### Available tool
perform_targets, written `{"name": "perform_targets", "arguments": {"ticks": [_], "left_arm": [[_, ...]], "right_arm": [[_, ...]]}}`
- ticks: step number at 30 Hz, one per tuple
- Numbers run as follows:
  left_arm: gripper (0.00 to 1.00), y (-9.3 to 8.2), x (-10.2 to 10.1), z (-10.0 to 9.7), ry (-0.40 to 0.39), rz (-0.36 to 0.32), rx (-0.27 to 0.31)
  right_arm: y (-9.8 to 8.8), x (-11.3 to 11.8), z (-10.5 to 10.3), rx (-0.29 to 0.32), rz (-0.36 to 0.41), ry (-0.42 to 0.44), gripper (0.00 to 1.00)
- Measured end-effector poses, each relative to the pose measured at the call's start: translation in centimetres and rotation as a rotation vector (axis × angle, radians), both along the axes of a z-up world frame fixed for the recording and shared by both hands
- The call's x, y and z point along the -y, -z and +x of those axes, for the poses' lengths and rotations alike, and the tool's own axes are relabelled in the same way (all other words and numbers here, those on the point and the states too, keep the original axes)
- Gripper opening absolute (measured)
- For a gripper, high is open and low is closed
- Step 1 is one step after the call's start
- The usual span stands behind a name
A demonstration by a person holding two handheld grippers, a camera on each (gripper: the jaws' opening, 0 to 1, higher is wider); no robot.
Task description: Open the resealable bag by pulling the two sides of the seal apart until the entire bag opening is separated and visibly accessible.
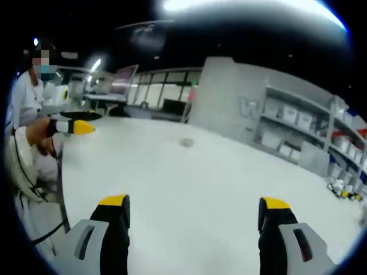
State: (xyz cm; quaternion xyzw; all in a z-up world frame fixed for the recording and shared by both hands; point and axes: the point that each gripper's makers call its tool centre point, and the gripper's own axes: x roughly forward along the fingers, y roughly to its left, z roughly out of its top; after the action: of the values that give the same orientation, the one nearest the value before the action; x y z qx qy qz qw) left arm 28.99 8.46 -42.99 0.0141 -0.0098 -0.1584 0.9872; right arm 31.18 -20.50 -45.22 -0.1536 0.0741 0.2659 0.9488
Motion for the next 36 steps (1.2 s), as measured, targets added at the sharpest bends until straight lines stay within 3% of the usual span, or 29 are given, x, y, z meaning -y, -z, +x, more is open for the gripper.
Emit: {"name": "perform_targets", "arguments": {"ticks": [36], "left_arm": [[0.89, 0.48, -0.11, -0.11, -0.005, 0.026, -0.008]], "right_arm": [[0.21, -0.19, 0.66, 0.004, -0.048, 0.002, 0.93]]}}
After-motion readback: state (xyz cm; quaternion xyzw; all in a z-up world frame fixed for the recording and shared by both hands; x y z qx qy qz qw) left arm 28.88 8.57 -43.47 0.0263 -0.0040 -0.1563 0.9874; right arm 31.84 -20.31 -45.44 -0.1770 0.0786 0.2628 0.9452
